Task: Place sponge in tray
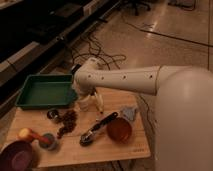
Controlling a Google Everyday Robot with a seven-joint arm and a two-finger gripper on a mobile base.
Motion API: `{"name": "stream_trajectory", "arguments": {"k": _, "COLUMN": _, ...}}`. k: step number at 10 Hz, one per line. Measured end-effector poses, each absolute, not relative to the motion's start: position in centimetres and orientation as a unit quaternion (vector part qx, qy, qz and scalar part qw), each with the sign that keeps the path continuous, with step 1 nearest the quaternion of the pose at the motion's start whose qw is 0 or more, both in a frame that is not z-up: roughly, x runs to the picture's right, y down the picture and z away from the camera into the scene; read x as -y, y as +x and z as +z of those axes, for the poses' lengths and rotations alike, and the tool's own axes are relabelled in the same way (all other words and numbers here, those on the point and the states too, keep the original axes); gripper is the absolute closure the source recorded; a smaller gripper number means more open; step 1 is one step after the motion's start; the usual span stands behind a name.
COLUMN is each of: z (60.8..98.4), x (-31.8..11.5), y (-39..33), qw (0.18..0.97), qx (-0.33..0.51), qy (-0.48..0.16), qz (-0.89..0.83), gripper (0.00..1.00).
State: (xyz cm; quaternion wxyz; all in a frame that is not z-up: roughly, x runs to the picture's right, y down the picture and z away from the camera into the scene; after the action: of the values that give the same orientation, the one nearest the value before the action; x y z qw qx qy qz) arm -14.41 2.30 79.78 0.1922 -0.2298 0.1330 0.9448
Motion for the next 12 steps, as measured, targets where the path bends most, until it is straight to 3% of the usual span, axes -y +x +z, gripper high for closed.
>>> {"name": "stream_trajectory", "arguments": {"k": 3, "z": 81.9, "x": -1.6, "y": -12.4, "qw": 0.032, "qx": -0.109, "qy": -0.298, "qz": 0.948, "gripper": 0.82}}
{"name": "stream_trajectory", "arguments": {"k": 5, "z": 82.9, "x": -0.9, "y": -12.2, "qw": -0.005, "qx": -0.092, "qy": -0.346, "qz": 0.934, "gripper": 0.82}}
{"name": "stream_trajectory", "arguments": {"k": 12, "z": 80.4, "x": 4.6, "y": -16.2, "qw": 0.044, "qx": -0.05, "qy": -0.387, "qz": 0.92, "gripper": 0.82}}
